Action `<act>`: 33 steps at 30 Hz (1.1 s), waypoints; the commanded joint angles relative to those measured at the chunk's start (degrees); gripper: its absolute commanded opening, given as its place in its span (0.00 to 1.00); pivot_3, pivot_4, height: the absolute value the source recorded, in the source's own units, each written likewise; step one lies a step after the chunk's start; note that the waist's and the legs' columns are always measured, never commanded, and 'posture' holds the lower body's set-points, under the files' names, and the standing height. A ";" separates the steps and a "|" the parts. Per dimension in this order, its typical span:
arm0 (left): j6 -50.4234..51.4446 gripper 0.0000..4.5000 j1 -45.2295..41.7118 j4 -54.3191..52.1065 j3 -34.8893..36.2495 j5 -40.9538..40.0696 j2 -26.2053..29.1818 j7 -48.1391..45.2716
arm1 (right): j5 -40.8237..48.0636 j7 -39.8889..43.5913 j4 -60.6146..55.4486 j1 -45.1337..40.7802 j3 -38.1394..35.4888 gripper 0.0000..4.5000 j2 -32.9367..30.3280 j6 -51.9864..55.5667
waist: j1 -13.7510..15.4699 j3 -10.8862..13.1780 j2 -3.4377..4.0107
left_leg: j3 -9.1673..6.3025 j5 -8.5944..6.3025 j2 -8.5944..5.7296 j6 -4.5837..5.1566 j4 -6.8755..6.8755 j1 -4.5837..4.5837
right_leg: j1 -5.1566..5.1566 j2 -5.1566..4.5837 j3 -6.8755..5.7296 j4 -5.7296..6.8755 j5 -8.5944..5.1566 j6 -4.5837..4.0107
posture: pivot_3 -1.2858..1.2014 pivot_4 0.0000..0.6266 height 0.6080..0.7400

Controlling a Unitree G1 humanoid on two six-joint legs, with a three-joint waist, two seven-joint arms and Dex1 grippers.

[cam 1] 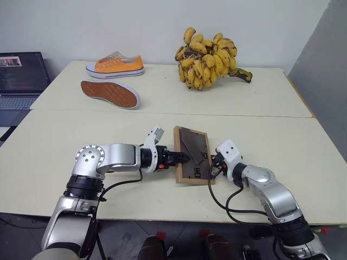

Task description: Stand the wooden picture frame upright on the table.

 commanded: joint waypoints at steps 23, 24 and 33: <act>-14.99 0.29 -11.04 1.86 -3.65 47.90 4.03 -54.04 | 5.05 3.21 -8.86 4.77 -15.71 0.00 -12.13 -0.27 | 0.00 0.05 0.01 | 0.04 0.00 -0.01 0.00 -0.15 -0.18 | -0.04 0.00 -0.02 -0.46 0.02 0.01 | 0.52 0.24 1.00; -17.69 0.29 -11.28 1.77 -4.25 50.86 3.98 -57.42 | 5.87 3.34 -9.83 4.09 -16.84 0.00 -12.52 0.57 | -0.08 0.06 0.01 | 0.04 0.00 -0.01 0.00 -0.15 -0.18 | -0.04 0.00 -0.02 -0.46 0.02 0.01 | 0.52 0.24 1.00; -30.67 0.29 -16.55 7.17 -1.23 64.14 -0.95 -73.34 | 17.39 2.05 -19.30 -9.34 -25.08 0.00 -13.29 14.92 | 0.05 0.18 0.20 | 0.03 0.00 0.01 0.01 -0.10 -0.86 | -0.57 -0.01 -0.05 -0.58 0.08 0.05 | 0.52 0.24 1.00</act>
